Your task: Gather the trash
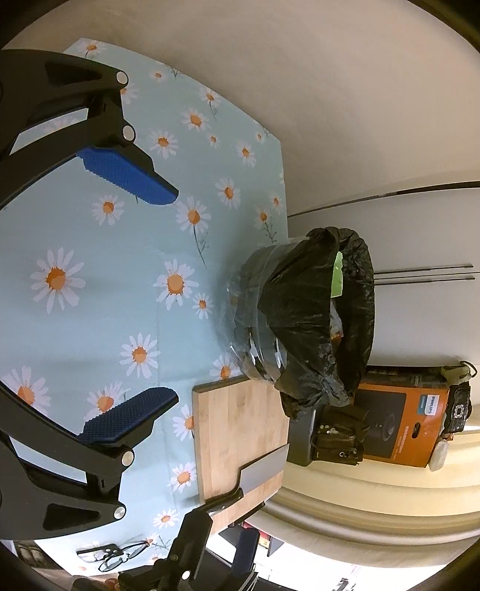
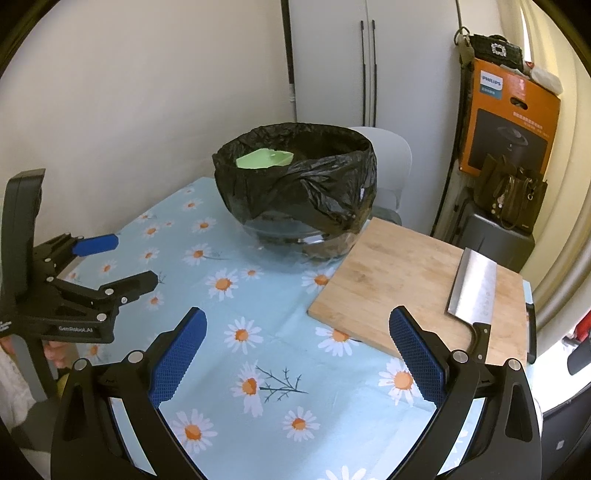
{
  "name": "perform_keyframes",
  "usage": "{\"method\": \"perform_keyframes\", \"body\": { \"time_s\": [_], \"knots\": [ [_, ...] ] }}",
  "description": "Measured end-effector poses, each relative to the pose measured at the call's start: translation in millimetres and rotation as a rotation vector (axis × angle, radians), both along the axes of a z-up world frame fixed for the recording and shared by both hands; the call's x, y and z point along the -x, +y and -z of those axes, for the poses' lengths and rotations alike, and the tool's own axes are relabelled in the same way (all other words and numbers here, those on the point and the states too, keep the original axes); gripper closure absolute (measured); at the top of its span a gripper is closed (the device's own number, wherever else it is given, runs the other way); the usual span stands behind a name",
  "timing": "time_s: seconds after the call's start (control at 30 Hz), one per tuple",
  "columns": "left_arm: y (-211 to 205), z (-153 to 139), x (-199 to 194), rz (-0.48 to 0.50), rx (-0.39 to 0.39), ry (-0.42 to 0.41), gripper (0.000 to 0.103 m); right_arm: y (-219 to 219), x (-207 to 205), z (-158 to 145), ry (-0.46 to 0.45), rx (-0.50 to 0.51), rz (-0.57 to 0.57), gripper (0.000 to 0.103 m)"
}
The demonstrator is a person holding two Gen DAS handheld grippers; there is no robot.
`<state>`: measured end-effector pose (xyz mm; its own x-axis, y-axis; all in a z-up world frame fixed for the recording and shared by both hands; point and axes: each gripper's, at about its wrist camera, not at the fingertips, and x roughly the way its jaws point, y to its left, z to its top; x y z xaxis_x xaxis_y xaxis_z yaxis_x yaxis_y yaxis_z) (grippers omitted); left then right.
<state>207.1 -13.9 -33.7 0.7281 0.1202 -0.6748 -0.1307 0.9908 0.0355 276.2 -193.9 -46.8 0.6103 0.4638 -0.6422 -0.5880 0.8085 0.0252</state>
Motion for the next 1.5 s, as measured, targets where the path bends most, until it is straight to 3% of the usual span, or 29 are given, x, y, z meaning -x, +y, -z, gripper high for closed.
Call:
{"method": "perform_keyframes", "body": {
  "time_s": [1.5],
  "knots": [
    [-0.3, -0.5, 16.0, 0.002, 0.016, -0.003, 0.006, -10.0, 13.5, -8.6, -0.026, -0.042, -0.059, 0.008]
  ]
}}
